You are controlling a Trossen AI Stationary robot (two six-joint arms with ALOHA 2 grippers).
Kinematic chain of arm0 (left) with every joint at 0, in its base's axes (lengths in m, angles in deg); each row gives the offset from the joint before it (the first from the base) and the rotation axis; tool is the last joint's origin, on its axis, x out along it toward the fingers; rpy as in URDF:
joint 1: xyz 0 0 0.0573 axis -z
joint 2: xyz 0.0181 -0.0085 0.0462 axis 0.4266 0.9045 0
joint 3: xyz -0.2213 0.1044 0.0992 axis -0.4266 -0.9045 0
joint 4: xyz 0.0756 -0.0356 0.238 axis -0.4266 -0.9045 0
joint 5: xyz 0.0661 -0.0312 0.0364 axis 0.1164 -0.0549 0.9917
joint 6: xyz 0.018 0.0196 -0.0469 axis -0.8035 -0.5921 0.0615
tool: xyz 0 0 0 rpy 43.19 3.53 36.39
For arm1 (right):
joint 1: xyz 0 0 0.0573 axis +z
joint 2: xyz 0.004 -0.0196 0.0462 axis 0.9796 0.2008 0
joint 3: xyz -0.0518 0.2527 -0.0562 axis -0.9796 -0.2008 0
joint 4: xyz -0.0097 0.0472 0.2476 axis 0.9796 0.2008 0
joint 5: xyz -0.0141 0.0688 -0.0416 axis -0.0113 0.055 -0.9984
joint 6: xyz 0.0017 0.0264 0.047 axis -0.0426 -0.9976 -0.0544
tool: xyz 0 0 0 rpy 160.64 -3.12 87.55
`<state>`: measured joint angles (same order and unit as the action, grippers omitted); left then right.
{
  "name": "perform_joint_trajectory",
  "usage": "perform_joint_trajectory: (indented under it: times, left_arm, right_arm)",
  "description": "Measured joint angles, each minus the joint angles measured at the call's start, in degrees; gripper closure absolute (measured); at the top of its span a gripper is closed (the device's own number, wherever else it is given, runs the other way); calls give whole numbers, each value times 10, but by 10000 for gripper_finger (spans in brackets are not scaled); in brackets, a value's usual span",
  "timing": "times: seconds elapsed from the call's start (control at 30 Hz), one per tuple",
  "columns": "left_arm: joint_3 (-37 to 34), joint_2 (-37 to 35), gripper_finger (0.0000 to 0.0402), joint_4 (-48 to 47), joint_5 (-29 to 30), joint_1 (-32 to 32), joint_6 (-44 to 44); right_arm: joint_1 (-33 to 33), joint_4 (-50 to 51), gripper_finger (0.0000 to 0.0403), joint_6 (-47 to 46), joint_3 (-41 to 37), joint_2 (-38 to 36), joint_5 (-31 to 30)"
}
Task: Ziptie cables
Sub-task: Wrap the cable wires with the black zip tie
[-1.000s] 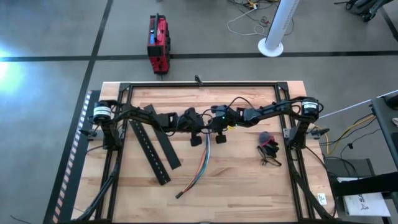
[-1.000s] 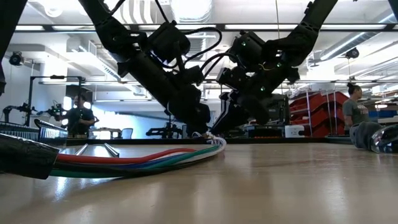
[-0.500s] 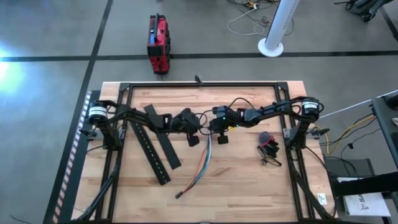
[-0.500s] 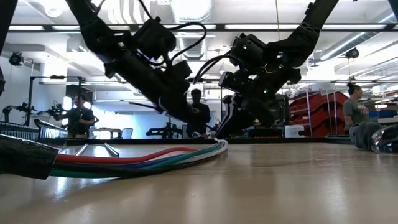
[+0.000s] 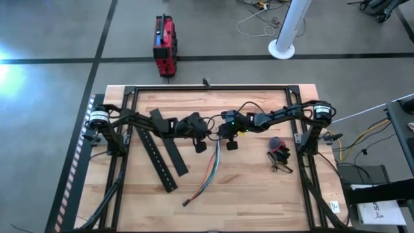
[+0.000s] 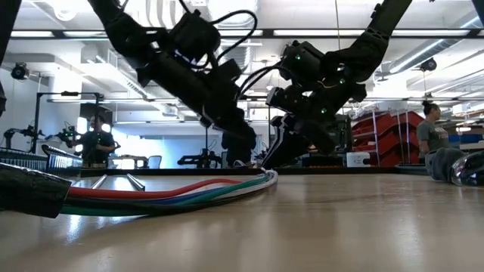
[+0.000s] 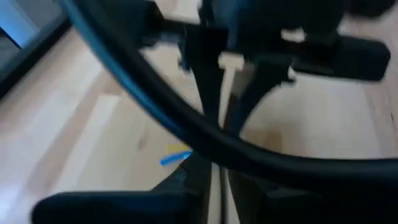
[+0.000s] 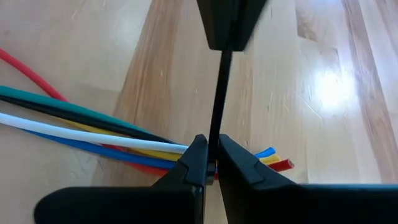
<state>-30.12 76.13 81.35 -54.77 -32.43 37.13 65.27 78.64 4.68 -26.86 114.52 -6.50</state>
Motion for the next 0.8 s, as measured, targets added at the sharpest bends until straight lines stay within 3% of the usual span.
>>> perform_joint_trajectory:
  times: [0.4,0.57,0.8]
  left_arm:
    - [20,13,264,-13,2,0,-10]
    - [35,64,265,-4,-17,0,14]
    - [97,118,298,-32,-10,0,-26]
  right_arm:
    - [0,-4,394,-2,0,0,0]
    - [0,-6,394,-2,0,0,0]
    - [0,2,394,-2,0,0,-1]
